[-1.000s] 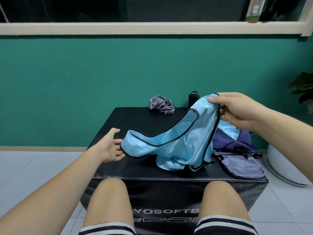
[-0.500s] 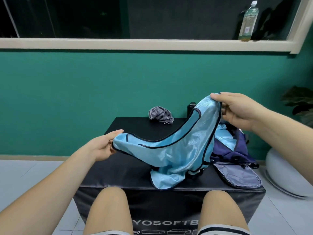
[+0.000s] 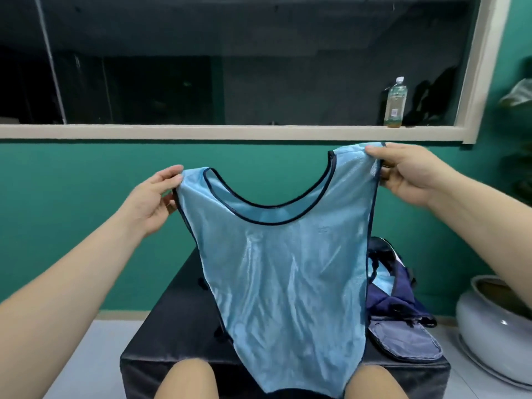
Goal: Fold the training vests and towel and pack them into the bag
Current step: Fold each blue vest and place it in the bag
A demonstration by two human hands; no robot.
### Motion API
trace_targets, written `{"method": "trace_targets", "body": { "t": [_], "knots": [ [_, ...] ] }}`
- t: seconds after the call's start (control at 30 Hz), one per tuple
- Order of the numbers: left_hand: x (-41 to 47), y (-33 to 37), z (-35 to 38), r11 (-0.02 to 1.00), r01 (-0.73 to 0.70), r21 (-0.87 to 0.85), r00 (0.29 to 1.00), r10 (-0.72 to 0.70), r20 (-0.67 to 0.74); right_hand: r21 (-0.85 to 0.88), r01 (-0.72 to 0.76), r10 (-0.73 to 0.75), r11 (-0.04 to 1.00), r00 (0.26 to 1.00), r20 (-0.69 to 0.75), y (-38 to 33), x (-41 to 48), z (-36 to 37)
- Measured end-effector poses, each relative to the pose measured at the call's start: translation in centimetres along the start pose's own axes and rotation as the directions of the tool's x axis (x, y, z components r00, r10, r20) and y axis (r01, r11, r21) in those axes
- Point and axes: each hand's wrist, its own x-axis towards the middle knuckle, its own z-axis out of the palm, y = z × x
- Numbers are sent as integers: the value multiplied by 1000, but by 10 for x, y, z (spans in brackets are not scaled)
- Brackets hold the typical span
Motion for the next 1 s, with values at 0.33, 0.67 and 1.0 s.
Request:
{"method": "trace_targets", "body": {
  "t": [0.33,0.67,1.0],
  "knots": [
    [-19,106,29,918,-391,69,920,386,72,76,205,-207,976,978,21,-61,2,-6],
    [34,93,39,940,-335,68,942,332,52,32,192,-190,981,980,-54,-38,47,8],
    [145,-64,3,984,15,178,998,-2,-69,-115,-120,106,986,986,-126,121,151,28]
  ]
}}
